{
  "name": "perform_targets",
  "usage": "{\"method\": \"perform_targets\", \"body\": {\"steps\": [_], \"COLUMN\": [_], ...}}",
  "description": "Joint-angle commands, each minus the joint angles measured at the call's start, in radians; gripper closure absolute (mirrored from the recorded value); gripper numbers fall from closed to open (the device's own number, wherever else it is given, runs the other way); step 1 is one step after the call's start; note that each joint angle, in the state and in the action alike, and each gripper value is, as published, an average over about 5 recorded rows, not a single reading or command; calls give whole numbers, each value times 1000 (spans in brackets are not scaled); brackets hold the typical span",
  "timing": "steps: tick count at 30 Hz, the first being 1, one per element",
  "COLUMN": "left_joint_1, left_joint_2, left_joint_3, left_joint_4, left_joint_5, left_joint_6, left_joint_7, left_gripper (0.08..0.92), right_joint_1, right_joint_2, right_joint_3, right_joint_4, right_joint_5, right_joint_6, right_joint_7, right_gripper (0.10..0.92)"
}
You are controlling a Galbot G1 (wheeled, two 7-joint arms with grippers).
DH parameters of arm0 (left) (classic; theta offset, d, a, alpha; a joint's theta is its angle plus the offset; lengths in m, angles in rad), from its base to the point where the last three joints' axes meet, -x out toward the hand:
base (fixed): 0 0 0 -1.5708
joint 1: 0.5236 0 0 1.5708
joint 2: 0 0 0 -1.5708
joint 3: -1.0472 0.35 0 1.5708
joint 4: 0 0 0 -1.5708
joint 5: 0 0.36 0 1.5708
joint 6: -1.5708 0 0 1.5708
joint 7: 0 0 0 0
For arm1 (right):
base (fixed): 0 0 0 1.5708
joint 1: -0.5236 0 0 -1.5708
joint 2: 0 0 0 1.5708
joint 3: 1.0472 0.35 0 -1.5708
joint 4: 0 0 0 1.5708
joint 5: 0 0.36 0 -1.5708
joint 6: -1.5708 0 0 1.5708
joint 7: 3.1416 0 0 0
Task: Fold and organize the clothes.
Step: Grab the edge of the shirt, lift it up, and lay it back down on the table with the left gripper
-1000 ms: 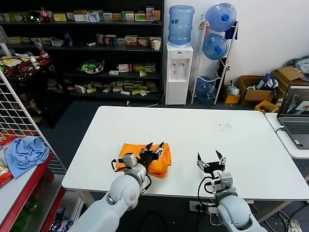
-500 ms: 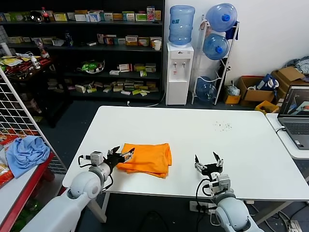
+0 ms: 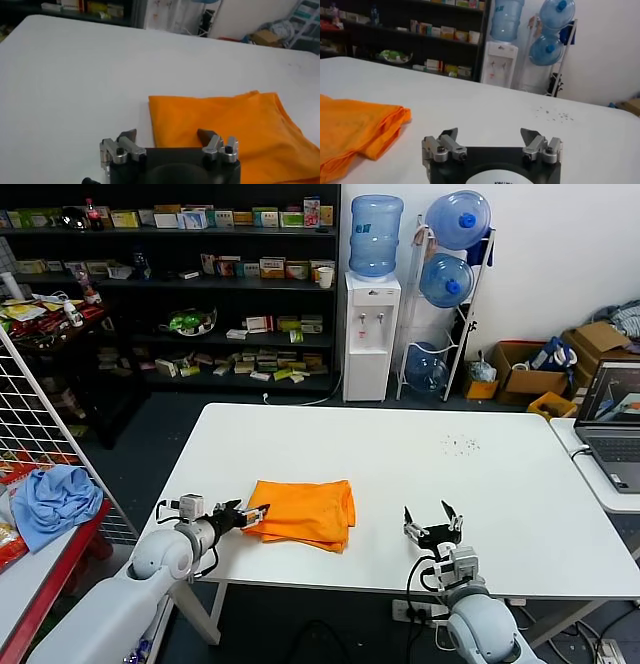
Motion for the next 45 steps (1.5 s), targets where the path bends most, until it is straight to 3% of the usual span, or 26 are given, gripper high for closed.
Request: {"method": "perform_targets", "body": {"steps": [1, 6, 17, 21, 26, 38, 45], "left_joint_1": [-34, -22, 4, 13, 25, -6, -69], "left_joint_2": [-23, -23, -3, 38, 146, 446, 542], "left_joint_3": [8, 14, 1, -13, -39, -46, -64], "left_joint_4": [95, 59, -28, -55, -67, 47, 176], "left_joint_5": [7, 5, 0, 5, 36, 263, 474], "left_joint_6": [50, 51, 3, -5, 4, -16, -93], "left_joint_7": [65, 66, 6, -23, -44, -32, -27], "left_gripper": [190, 280, 600, 713, 846, 874, 874], "right_joint_1": [0, 5, 5, 3, 11, 33, 48], "right_joint_2": [1, 4, 3, 3, 4, 2, 16], "right_joint_3": [4, 1, -4, -9, -23, -53, -63], "right_joint_4": [2, 2, 11, 17, 26, 24, 12], "right_joint_5": [0, -1, -2, -2, -1, 2, 2], "right_joint_6": [1, -1, -2, -3, -8, -18, -11], "right_joint_7": [-1, -1, 1, 3, 10, 12, 6], "right_gripper": [203, 203, 203, 203, 203, 203, 203]}}
